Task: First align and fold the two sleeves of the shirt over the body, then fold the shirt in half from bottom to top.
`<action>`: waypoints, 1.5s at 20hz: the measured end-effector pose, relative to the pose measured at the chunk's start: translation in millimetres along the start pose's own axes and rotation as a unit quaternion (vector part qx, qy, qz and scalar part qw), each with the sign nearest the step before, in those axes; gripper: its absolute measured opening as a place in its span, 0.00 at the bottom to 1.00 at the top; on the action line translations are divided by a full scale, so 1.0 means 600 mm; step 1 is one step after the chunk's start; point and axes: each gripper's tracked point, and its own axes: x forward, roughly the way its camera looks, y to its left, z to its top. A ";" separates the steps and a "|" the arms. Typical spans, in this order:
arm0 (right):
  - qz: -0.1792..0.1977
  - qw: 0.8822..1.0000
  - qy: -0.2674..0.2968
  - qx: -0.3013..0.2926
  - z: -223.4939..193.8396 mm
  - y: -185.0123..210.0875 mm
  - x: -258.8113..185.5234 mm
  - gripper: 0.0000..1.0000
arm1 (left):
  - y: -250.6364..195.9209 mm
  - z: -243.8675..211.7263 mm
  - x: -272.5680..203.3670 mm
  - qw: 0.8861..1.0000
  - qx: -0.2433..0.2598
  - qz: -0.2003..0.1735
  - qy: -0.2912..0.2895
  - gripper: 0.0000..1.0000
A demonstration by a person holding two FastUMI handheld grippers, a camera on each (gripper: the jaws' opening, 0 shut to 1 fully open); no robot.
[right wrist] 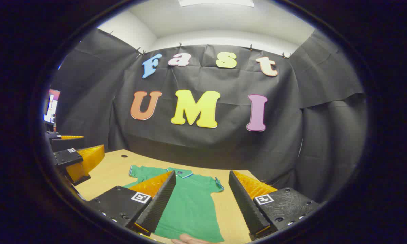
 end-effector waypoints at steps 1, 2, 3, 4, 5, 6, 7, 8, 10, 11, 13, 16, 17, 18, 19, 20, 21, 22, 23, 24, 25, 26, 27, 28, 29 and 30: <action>0.006 1.000 0.000 0.000 0.001 0.010 0.003 0.97 | 0.005 -0.003 0.001 1.000 -0.005 -0.001 0.005 0.99; 0.009 1.000 0.003 0.000 -0.003 0.017 0.006 0.95 | 0.010 -0.007 0.003 1.000 -0.008 0.000 0.010 0.99; 0.013 1.000 0.005 -0.001 -0.004 0.025 0.007 0.98 | 0.016 -0.009 0.007 1.000 -0.010 0.002 0.014 0.99; 0.016 1.000 0.006 -0.003 -0.005 0.033 0.009 0.95 | 0.020 -0.010 0.009 1.000 -0.010 0.005 0.015 0.99; 0.015 1.000 0.005 -0.008 -0.004 0.036 0.010 0.97 | 0.025 -0.010 0.011 1.000 -0.011 0.008 0.016 0.99; 0.016 1.000 0.003 -0.012 -0.002 0.039 0.011 0.97 | 0.030 -0.010 0.012 1.000 -0.010 0.010 0.016 0.99; 0.018 1.000 0.001 -0.014 0.001 0.044 0.011 0.95 | 0.034 -0.010 0.013 1.000 -0.010 0.012 0.015 0.99; 0.020 1.000 0.000 -0.015 0.000 0.049 0.012 0.97 | 0.038 -0.010 0.014 1.000 -0.010 0.013 0.015 0.99; 0.025 1.000 0.004 -0.015 -0.003 0.057 0.014 0.97 | 0.040 -0.013 0.016 1.000 -0.012 0.014 0.017 0.99; 0.027 1.000 0.007 -0.014 -0.003 0.060 0.017 0.98 | 0.043 -0.016 0.016 1.000 -0.012 0.014 0.018 0.99; 0.029 0.999 0.010 -0.012 -0.005 0.060 0.019 0.95 | 0.044 -0.018 0.019 1.000 -0.011 0.013 0.021 0.99; 0.015 1.000 0.018 0.002 -0.014 0.044 0.029 0.97 | 0.038 -0.025 0.023 1.000 -0.012 0.010 0.027 0.99; 0.012 1.000 0.025 0.010 -0.020 0.038 0.033 0.95 | 0.039 -0.028 0.024 0.999 -0.014 0.009 0.029 0.99; 0.012 0.999 0.033 0.016 -0.027 0.037 0.038 0.97 | 0.041 -0.031 0.026 0.999 -0.017 0.010 0.031 0.99; 0.007 0.999 0.037 0.017 -0.032 0.029 0.047 0.95 | 0.044 -0.032 0.028 0.999 -0.019 0.011 0.033 0.99; -0.004 0.999 0.039 0.014 -0.036 0.013 0.057 0.97 | 0.047 -0.035 0.030 0.999 -0.019 0.015 0.035 0.99; -0.014 0.999 0.042 0.008 -0.040 0.000 0.071 0.95 | 0.053 -0.033 0.032 0.999 -0.014 0.021 0.032 0.99; -0.020 0.999 0.045 0.005 -0.046 -0.008 0.086 0.97 | 0.061 -0.031 0.035 0.999 -0.007 0.028 0.028 0.99; -0.024 0.998 0.049 0.005 -0.050 -0.017 0.105 0.96 | 0.065 -0.029 0.036 0.999 -0.001 0.033 0.026 0.99; -0.026 0.998 0.052 0.010 -0.057 -0.025 0.124 0.95 | 0.068 -0.032 0.038 0.999 0.000 0.036 0.025 0.99; -0.030 0.998 0.058 0.012 -0.063 -0.038 0.149 0.95 | 0.068 -0.036 0.040 0.999 -0.003 0.036 0.028 0.99; -0.037 0.997 0.067 0.009 -0.074 -0.055 0.176 0.95 | 0.065 -0.041 0.042 0.999 -0.007 0.034 0.032 0.99; -0.051 0.996 0.080 0.006 -0.088 -0.077 0.205 0.95 | 0.063 -0.046 0.046 0.999 -0.009 0.033 0.035 0.99; -0.059 0.994 0.090 0.004 -0.103 -0.094 0.240 0.96 | 0.062 -0.051 0.051 0.999 -0.007 0.032 0.039 0.99; -0.065 0.993 0.103 0.001 -0.118 -0.109 0.274 0.97 | 0.061 -0.056 0.052 0.999 -0.004 0.032 0.043 0.99; -0.070 0.991 0.116 -0.002 -0.137 -0.124 0.308 0.95 | 0.060 -0.059 0.054 0.998 -0.001 0.032 0.046 0.99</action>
